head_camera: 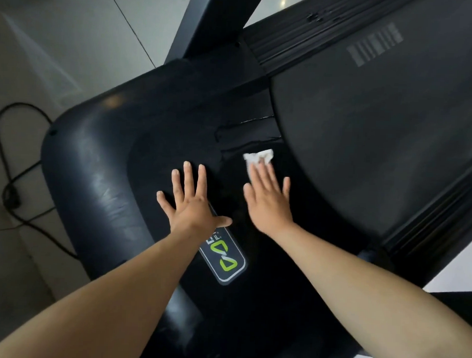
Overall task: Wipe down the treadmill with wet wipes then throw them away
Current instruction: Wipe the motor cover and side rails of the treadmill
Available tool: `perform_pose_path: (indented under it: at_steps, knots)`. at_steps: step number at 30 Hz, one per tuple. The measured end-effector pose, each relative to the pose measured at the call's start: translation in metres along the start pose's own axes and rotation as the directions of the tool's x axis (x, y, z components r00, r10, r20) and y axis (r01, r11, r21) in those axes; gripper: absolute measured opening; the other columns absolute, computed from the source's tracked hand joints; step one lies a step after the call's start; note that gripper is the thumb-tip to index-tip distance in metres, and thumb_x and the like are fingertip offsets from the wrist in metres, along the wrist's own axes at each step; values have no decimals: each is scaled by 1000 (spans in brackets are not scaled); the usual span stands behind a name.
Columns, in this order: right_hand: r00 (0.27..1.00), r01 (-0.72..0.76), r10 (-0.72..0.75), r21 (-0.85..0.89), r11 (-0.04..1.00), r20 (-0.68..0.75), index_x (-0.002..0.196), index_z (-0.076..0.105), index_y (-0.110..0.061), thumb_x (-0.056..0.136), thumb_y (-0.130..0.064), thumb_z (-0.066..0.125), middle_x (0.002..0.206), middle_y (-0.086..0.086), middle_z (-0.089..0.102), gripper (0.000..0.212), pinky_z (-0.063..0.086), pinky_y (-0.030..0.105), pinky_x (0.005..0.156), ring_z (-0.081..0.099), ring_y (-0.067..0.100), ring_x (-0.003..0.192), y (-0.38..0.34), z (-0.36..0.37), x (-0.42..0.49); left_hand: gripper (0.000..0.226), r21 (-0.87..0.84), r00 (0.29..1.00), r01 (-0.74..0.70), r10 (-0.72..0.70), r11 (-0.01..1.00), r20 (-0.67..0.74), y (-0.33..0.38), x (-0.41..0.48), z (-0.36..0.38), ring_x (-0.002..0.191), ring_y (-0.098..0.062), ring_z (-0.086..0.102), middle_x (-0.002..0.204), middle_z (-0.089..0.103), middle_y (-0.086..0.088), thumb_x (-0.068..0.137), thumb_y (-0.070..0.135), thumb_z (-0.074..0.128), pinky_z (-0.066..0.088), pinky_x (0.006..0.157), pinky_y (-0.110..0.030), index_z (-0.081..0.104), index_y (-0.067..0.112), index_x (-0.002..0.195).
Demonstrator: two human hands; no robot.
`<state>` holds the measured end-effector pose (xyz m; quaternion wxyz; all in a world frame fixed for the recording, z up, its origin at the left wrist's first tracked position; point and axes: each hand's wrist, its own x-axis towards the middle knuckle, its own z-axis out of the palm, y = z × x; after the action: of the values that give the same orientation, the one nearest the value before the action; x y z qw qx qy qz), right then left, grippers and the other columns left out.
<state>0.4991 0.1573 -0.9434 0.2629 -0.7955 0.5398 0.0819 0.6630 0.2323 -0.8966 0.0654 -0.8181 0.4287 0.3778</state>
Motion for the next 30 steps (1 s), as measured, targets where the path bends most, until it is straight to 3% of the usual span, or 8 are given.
perform_pose_path:
  at_steps: [2,5,10,14,16,20,23,30]
  knots:
    - [988,-155,156,100,983,4,161,-4,-30,108,-43,15,168,-8,-13,59,-6,58,122,-14,9,153,-4,-3,7,136,-7,1000,-13,13,1000,-11,-1,-1,0,145,-20,-41,157,-43,7,74,66,76,-17,116,-61,-30,34,153]
    - [982,-187,186,149,971,19,162,-2,-27,108,-44,16,168,-6,-14,60,-8,57,122,-17,10,153,-24,0,3,132,8,998,-42,42,999,-43,-5,-5,2,147,-20,-37,161,-38,6,76,72,70,-15,118,-59,-27,29,156]
    - [975,203,-204,14,979,84,162,5,-29,102,-52,6,168,-13,-11,64,-13,53,119,-19,5,152,-56,18,-41,106,39,980,-138,143,990,-141,-28,-14,7,150,-14,-31,163,-32,4,93,60,53,-10,125,-49,-20,20,158]
    - [926,345,-323,-87,935,197,161,-3,-35,103,-51,5,166,-16,-15,60,-16,52,121,-23,2,150,-55,14,-46,118,24,972,-114,117,993,-205,-54,-22,7,150,-22,-32,164,-32,-3,84,74,57,-12,125,-41,-17,23,159]
    - [949,284,-265,-98,954,169,160,-3,-37,106,-49,11,166,-18,-14,57,-14,54,121,-22,2,150,-48,8,-32,121,47,973,-81,89,996,-213,-55,-24,9,149,-25,-33,163,-33,-4,81,80,54,-11,125,-43,-19,23,159]
    - [992,-102,97,63,993,79,161,-1,-31,108,-46,14,168,-11,-13,57,-10,58,121,-15,7,153,-44,-6,15,122,48,978,-68,76,997,-192,-53,-23,10,149,-26,-34,162,-35,-4,82,79,54,-10,125,-45,-22,22,158]
    - [983,-171,163,97,980,87,161,-6,-27,107,-46,12,168,-6,-17,60,-12,58,119,-18,11,153,-58,-11,32,122,48,979,-68,76,997,-191,-54,-20,11,148,-26,-35,162,-35,-4,82,79,54,-12,125,-44,-23,22,157]
    - [940,285,-280,2,959,195,161,-5,-31,106,-49,12,165,-15,-21,60,-17,53,120,-27,3,148,-85,11,-30,109,74,981,-79,90,994,-172,-55,-23,8,148,-27,-34,162,-36,-5,91,68,51,-12,125,-45,-24,22,157]
